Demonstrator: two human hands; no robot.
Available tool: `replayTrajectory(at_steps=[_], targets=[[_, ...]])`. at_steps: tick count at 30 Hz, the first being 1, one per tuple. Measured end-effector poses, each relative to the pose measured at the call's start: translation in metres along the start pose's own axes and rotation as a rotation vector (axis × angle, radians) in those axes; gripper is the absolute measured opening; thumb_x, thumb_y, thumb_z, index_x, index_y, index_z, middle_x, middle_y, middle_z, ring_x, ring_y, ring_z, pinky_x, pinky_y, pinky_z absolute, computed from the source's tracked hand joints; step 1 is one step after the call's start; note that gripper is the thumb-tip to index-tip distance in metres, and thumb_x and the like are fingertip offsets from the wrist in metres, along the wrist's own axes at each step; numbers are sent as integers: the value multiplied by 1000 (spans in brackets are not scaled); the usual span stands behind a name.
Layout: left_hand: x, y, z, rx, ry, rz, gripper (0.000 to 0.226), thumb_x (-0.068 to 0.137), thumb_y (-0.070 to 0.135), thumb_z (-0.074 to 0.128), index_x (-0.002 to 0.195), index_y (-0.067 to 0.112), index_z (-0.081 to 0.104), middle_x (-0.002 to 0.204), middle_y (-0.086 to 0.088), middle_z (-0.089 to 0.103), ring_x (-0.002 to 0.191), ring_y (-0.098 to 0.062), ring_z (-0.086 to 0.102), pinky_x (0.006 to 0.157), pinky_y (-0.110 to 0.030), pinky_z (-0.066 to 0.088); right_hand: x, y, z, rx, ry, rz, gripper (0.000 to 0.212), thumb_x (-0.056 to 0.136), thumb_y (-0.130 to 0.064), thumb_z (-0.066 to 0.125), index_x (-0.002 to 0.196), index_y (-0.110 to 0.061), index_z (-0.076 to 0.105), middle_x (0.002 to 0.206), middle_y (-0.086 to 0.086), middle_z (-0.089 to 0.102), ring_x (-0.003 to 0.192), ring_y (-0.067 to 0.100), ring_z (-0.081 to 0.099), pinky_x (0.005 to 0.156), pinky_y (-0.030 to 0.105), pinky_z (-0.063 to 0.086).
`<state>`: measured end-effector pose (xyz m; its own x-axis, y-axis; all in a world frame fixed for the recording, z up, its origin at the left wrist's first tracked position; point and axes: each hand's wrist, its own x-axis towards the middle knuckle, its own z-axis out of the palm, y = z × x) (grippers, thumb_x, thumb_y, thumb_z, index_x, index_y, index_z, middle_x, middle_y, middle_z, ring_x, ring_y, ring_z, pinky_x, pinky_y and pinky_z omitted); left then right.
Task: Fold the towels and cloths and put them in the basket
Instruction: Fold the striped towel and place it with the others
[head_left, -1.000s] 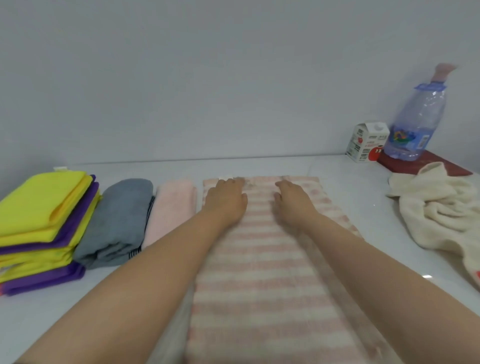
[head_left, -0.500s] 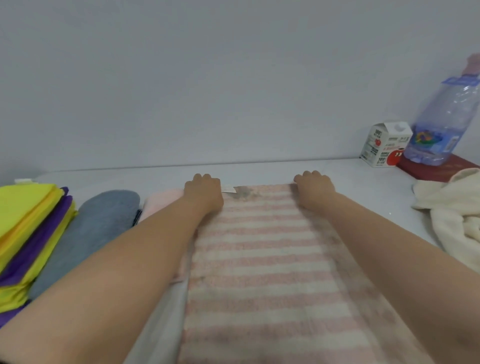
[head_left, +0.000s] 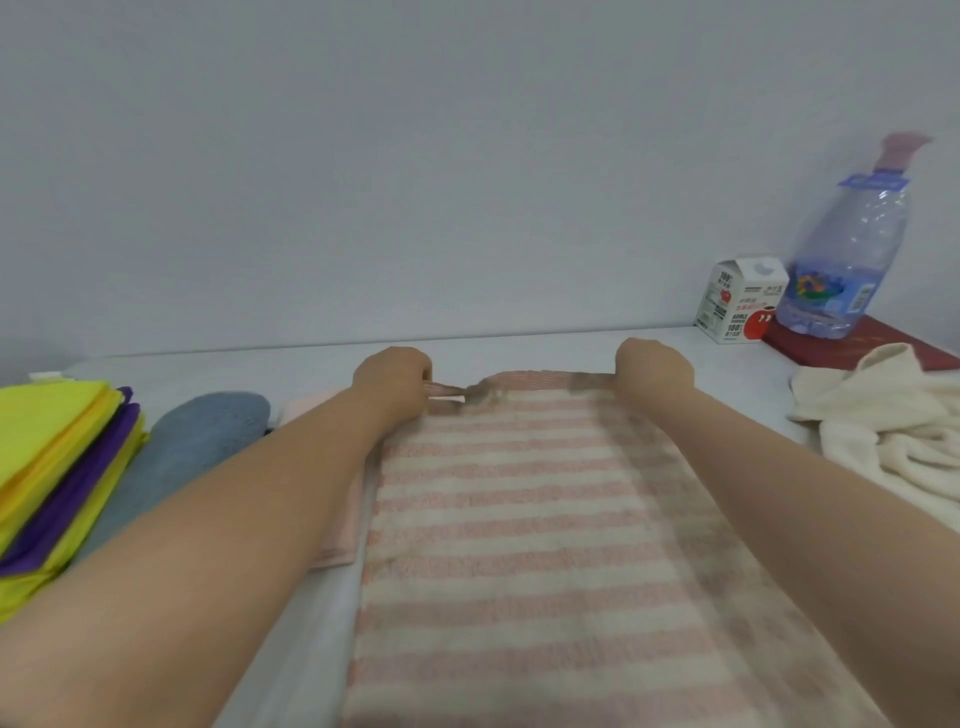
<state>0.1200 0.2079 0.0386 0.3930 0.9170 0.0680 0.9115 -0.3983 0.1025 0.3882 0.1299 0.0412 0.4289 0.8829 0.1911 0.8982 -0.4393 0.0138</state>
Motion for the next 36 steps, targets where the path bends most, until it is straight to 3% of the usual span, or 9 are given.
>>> replayTrajectory(at_steps=[2,7,11,16,21,24,28,32,36], targets=[[-6,-2,-4,73,30,2,20,83,8,51,64,14,51,78,2,44,76,-21,51,56,-25,35,-4,8,-1,49,-33,21,23,79,3,50,62,-11,41,65,2,46,55,17,43,50,22,32],[-23,-14,-12,111,9,-145,19,83,5,51,66,12,52,76,0,48,62,-16,47,51,-24,35,-15,21,-6,208,-16,44,6,82,-7,53,82,-8,59,78,5,60,70,24,57,57,26,41],[-25,-12,-18,-382,-60,-309,20,82,-4,48,81,-1,67,76,-12,67,65,-25,63,62,-32,55,-21,20,-11,751,-98,98,11,92,-5,44,86,-7,53,69,12,69,49,20,64,47,25,49],[-20,2,-22,-1161,-92,-543,13,93,5,52,84,1,61,80,-15,66,76,-28,65,87,-40,54,-12,20,-9,1037,-152,202,14,93,-6,46,83,-4,57,92,17,69,82,28,68,80,44,57],[-1,13,-36,-1485,-1,-365,16,93,12,45,78,15,48,74,-5,50,61,-15,45,56,-26,36,9,12,-31,1124,-35,193,8,88,-18,51,90,-13,57,90,5,57,85,23,53,80,38,48],[6,18,-44,-1710,36,-303,14,95,16,44,83,16,49,76,-2,49,61,-11,36,55,-23,26,16,9,-48,1324,43,226,8,88,-19,50,81,-20,54,83,0,54,89,23,53,88,39,47],[-21,28,-42,-1822,103,-361,8,96,13,48,96,10,56,83,-5,61,70,-13,54,67,-21,41,-4,18,-48,1425,120,355,20,87,-13,49,97,-2,63,110,19,65,109,34,60,97,51,47],[-68,36,-38,-1843,192,-432,14,94,11,47,104,7,57,84,-6,62,75,-14,61,74,-22,47,-54,29,-41,1519,160,454,20,85,-12,44,73,-13,61,86,10,70,96,28,67,93,45,49],[-118,45,-35,-1862,266,-461,18,91,9,47,99,5,61,87,-11,64,76,-19,64,78,-26,52,-110,34,-41,1617,206,507,21,85,-10,44,73,-13,61,94,16,70,90,28,69,82,39,52]])
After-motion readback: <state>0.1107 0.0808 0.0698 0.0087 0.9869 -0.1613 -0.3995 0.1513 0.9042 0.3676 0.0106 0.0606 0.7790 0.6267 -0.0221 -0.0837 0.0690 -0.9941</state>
